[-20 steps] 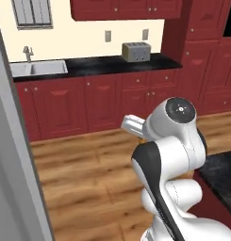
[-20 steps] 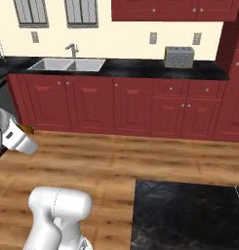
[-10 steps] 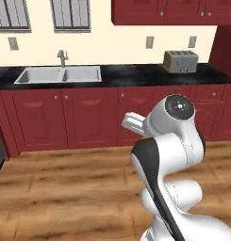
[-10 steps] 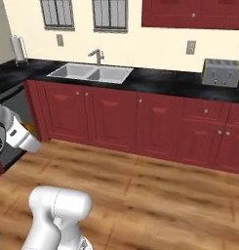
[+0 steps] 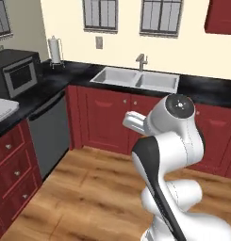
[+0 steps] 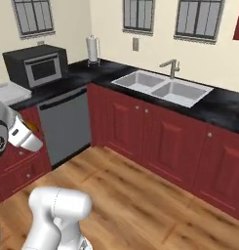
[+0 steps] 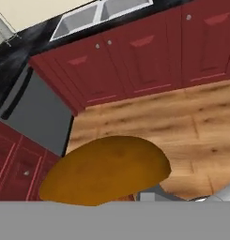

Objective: Place one mushroom and one steak in each tupperware on the nearby counter, to pack two identical lunches.

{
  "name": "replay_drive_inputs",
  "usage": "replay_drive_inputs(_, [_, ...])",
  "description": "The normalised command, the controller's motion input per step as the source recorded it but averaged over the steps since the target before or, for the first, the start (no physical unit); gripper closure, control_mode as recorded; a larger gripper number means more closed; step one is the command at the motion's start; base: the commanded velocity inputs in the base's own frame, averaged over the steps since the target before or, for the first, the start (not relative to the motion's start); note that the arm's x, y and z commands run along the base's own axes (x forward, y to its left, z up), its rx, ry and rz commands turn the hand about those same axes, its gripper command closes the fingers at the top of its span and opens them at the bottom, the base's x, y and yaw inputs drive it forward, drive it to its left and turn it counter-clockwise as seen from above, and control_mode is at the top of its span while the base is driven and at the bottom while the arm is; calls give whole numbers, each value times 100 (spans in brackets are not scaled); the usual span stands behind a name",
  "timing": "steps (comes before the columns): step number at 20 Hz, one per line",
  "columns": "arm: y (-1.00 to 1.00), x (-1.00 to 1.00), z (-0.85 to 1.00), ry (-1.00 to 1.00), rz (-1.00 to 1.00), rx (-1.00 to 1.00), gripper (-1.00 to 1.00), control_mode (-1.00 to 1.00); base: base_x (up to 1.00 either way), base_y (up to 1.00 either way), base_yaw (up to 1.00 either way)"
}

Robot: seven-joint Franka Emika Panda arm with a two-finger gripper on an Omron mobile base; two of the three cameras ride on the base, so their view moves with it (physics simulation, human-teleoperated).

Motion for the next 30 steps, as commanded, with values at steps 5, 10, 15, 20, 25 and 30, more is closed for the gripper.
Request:
replay_drive_inputs(5, [0,0,0,0,0,0,100,100,77,0,72])
replay_drive_inputs(10, [0,0,0,0,0,0,100,100,58,0,79])
replay_drive_inputs(15, [0,0,0,0,0,0,100,100,54,2,75])
replay_drive_inputs(20, [0,0,0,0,0,0,100,100,98,22,42])
replay_drive_inputs(25, [0,0,0,0,0,0,100,100,100,46,9])
replay_drive_inputs(30, [0,0,0,0,0,0,100,100,100,74,1])
